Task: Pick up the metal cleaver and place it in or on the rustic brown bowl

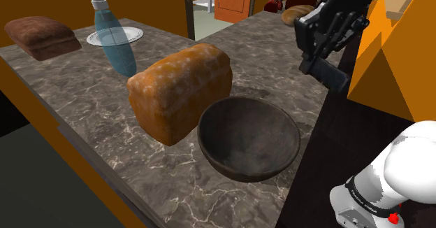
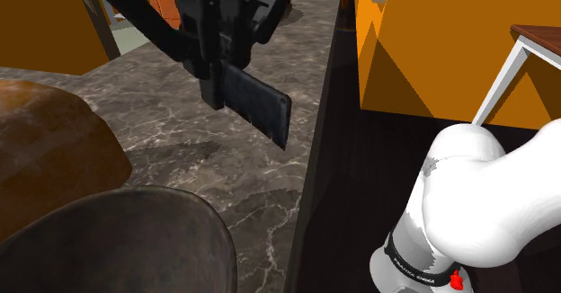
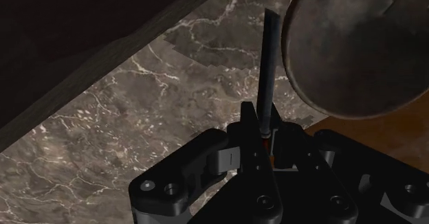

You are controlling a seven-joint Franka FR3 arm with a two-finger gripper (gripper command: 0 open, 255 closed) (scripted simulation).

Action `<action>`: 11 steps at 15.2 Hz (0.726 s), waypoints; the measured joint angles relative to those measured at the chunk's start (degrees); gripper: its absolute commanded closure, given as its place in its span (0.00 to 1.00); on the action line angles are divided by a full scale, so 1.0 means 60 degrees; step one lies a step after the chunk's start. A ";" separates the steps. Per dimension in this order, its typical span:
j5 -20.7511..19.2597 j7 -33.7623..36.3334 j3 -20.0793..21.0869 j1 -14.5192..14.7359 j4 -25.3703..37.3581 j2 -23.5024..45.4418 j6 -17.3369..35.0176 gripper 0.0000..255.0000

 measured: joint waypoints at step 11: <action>0.0092 0.2371 0.2890 -0.0676 0.2074 0.2371 0.0868 1.00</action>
